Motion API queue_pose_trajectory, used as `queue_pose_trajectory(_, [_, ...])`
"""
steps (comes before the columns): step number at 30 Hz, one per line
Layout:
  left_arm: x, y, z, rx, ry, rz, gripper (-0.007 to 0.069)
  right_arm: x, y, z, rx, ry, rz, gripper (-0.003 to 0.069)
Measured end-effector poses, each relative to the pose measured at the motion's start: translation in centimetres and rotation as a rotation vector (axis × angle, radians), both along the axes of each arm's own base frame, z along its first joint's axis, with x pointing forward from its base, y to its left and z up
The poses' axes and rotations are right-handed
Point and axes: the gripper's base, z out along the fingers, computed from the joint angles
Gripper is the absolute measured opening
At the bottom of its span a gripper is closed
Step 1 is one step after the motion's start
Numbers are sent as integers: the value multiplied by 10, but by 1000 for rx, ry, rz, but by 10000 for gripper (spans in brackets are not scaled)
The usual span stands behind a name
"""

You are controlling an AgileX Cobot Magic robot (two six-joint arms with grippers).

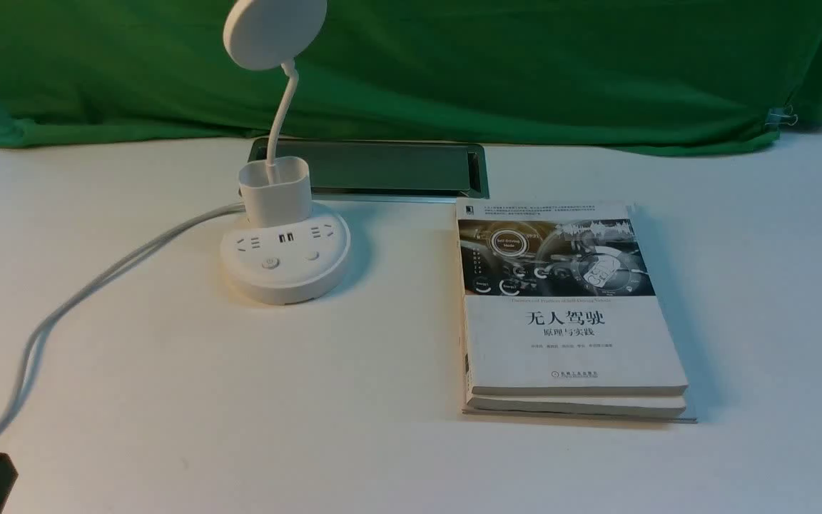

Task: Turn on the desk lamp on the white desktop with your hand.
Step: 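Press the power button on the lamp base to turn the lamp on with the left gripper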

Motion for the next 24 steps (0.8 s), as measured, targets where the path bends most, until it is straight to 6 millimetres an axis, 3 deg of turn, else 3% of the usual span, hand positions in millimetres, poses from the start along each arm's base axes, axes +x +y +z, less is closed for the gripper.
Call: queue_pose_trajectory(24, [0,0,0,0,0,0,1,0,0,0,0,-1,0,202])
